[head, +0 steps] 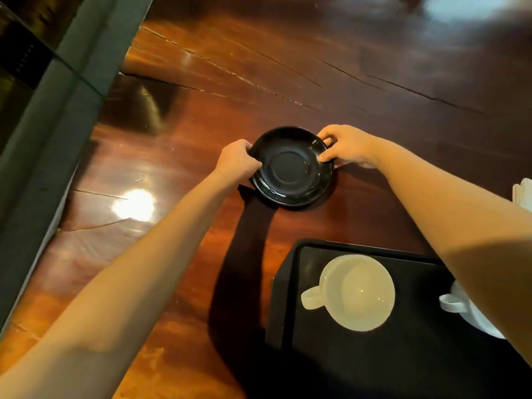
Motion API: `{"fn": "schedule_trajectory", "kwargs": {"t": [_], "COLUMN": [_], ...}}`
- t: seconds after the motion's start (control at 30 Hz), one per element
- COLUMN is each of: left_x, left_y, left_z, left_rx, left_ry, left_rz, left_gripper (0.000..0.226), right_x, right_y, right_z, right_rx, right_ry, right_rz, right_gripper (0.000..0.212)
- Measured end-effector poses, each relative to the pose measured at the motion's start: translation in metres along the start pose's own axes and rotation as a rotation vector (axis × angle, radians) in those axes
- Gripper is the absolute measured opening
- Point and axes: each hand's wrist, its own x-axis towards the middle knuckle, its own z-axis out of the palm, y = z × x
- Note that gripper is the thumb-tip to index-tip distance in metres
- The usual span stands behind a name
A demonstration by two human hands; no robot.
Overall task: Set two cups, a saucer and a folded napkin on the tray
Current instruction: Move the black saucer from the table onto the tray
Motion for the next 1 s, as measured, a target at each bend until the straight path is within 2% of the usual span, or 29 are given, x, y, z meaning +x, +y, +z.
{"fn": "schedule_trajectory", "kwargs": {"t": [0.13, 0.33, 0.53, 0.63, 0.83, 1.0], "left_x": [-0.020, -0.061, -0.121, -0.158, -0.235, -0.286], "left_y": [0.016, 0.056, 0.094, 0.112, 0.142, 0.147], "left_z": [-0.004, -0.009, -0.002, 0.007, 0.038, 0.074], "left_rx": [-0.088, 0.002, 0.080, 0.049, 0.036, -0.060], "left_ry": [-0.055, -0.079, -0.021, -0.032, -0.037, -0.122], "left_rz": [0.008, 0.068, 0.155, 0.191, 0.264, 0.234], "left_gripper": [0.012, 0.022, 0.028, 0.021, 0.026, 0.016], "right_x": [-0.018, -0.071, -0.150, -0.196, -0.281, -0.336], "right_y": [0.010, 0.014, 0.022, 0.034, 0.073, 0.115], "right_z": [-0.001, -0.021, -0.043, -0.053, -0.069, -0.068], "right_rx": [0.030, 0.032, -0.007, -0.025, -0.040, -0.040], "right_ry": [0.052, 0.095, 0.158, 0.186, 0.237, 0.268], "right_rz": [-0.010, -0.060, -0.125, -0.145, -0.156, -0.148], "right_gripper": [0.032, 0.034, 0.037, 0.037, 0.038, 0.039]}}
